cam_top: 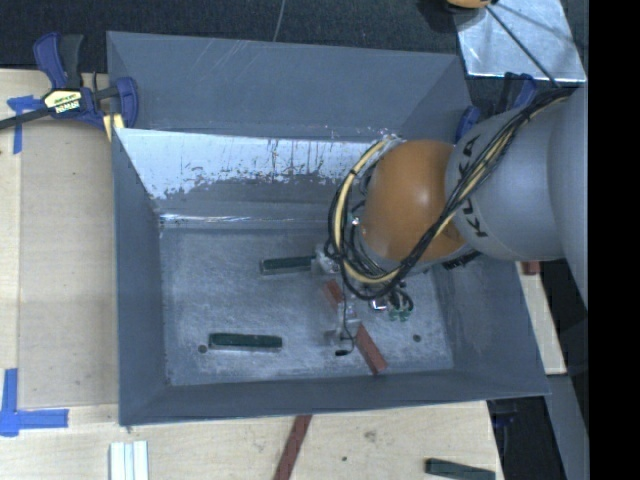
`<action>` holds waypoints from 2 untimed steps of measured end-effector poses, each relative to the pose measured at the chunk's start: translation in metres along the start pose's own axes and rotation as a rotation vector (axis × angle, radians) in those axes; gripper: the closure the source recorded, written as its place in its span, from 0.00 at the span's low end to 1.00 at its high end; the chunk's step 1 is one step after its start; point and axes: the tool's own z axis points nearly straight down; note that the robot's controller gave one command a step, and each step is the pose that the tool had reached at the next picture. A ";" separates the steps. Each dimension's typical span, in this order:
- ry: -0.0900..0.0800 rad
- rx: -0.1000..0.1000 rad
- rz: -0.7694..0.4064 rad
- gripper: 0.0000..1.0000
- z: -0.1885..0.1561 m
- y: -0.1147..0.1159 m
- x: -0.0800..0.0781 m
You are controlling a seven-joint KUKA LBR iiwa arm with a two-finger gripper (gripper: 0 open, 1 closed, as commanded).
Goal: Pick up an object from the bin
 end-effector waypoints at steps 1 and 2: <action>-0.002 -0.004 -0.208 0.00 -0.001 -0.003 -0.017; -0.002 -0.004 0.019 1.00 0.005 -0.060 -0.056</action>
Offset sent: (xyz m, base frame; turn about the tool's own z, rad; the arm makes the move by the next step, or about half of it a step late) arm 0.0593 -0.0551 -0.0050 0.0171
